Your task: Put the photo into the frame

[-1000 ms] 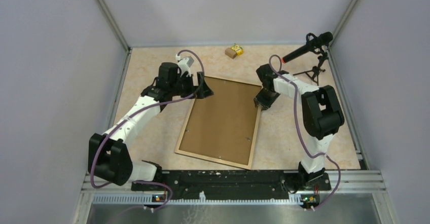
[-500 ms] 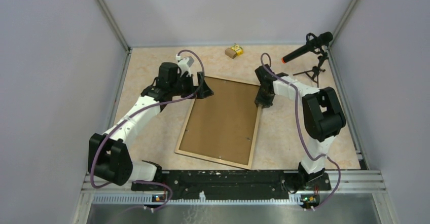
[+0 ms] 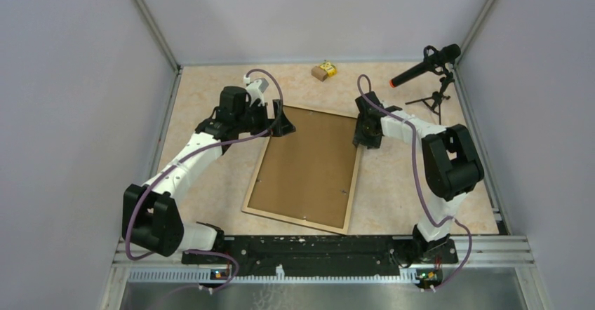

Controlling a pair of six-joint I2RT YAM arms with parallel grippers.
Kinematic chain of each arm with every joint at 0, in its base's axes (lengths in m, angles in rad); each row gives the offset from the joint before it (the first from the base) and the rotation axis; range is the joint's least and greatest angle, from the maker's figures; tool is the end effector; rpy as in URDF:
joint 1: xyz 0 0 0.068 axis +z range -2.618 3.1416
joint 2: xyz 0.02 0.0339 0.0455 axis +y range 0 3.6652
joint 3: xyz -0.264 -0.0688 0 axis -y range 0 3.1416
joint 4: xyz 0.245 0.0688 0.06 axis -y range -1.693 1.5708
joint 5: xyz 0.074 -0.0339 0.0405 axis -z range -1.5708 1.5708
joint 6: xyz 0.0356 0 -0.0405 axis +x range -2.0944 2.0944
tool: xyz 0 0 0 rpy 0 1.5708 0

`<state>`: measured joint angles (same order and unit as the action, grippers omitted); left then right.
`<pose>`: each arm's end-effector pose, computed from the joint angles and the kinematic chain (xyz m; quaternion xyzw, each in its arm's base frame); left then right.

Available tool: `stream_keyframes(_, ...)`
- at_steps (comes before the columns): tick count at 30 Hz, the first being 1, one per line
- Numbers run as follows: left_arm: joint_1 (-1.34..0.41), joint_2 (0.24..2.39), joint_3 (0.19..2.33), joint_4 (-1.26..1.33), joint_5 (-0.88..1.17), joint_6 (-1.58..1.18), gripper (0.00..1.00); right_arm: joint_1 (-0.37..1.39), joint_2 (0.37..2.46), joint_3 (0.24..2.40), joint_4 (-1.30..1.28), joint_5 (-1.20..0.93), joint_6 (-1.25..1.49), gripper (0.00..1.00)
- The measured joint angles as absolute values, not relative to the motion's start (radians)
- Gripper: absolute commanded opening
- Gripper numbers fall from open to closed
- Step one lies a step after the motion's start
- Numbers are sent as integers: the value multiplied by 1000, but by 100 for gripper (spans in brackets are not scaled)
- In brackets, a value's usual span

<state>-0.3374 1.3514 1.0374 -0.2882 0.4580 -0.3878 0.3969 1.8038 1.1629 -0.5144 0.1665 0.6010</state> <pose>0.2792 -0.1146 0.2926 0.0839 0.8643 -0.3487 0.3527 0.3318 0.1327 0.1721 0.1164 0.9683 0.0269 0.2194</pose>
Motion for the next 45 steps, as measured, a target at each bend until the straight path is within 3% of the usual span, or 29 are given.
stream_keyframes(22, -336, 1351, 1037, -288, 460, -388, 98, 396, 1803, 1163, -512, 160, 557, 49)
stream_keyframes(34, -335, 1351, 1036, -288, 461, -388, 98, 392, 1795, 1151, -505, 139, 534, 58)
stream_keyframes(45, -335, 1351, 1036, -287, 460, -389, 98, 393, 1818, 1161, -434, 121, 535, 46)
